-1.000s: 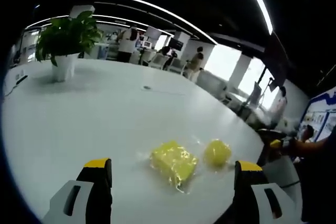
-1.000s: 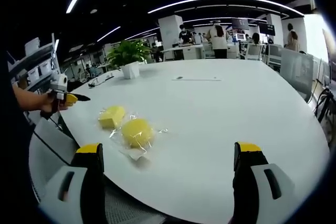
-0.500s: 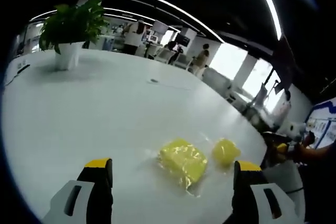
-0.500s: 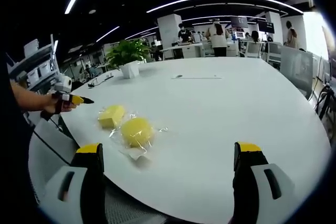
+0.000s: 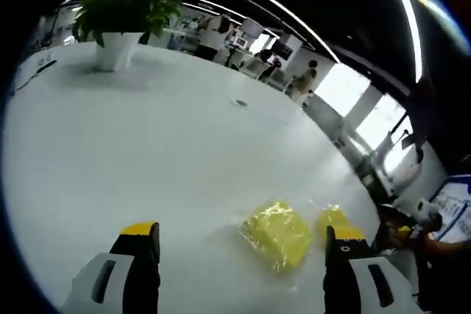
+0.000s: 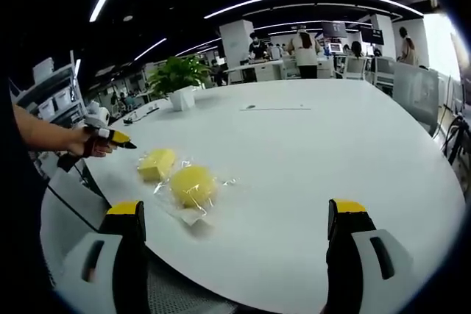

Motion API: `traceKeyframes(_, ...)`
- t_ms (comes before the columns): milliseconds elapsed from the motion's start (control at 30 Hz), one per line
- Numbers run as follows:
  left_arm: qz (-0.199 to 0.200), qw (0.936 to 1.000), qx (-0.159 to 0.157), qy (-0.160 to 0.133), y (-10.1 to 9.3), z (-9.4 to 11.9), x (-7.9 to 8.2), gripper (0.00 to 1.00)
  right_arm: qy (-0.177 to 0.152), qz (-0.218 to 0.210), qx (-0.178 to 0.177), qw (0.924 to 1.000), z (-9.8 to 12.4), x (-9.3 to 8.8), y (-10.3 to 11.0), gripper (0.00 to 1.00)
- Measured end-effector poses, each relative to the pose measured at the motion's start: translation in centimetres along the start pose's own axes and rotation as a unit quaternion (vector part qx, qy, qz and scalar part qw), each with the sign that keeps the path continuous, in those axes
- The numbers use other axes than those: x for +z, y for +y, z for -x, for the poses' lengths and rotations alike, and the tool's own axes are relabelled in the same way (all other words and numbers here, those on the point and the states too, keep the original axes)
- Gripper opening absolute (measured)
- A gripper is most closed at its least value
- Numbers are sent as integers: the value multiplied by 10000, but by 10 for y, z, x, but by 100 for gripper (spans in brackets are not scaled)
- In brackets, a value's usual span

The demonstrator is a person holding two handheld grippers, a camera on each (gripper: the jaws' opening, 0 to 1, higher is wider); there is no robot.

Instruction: Compare the silicone blocks by pressing each to a similar depth, holding the contact briefly, and releasing to observe deformation and rebound differences across the visible hardness samples.

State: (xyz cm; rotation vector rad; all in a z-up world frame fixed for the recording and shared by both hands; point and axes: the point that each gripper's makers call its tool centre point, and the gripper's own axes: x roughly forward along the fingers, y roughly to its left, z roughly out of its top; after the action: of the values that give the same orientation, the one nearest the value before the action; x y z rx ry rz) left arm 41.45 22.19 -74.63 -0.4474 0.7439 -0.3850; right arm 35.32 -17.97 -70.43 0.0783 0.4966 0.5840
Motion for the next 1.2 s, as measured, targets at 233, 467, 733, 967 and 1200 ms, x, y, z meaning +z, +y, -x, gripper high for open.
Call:
traceKeyframes(233, 353, 9991, -18, 231, 6, -7, -7, 94, -18, -50, -25, 10000, 3, -3, -1, 97)
traceKeyframes(467, 923, 9948, -375, 221, -5, -13, -2, 92, -29, -92, -47, 9999, 2, -4, -2, 97)
traceKeyframes(733, 1483, 9864, -661, 245, -13, -21, 1, 80, -37, -117, -66, 9999, 3, -3, -2, 97)
traceKeyframes(967, 2444, 9649, -953, 134, -18, -27, 0, 79, -8, -133, -90, 9999, 5, -6, -4, 97)
traceKeyframes(1200, 2740, 9567, -949, 256, -13, -31, -11, 74, 10, -140, -82, 9999, 5, -6, -5, 97)
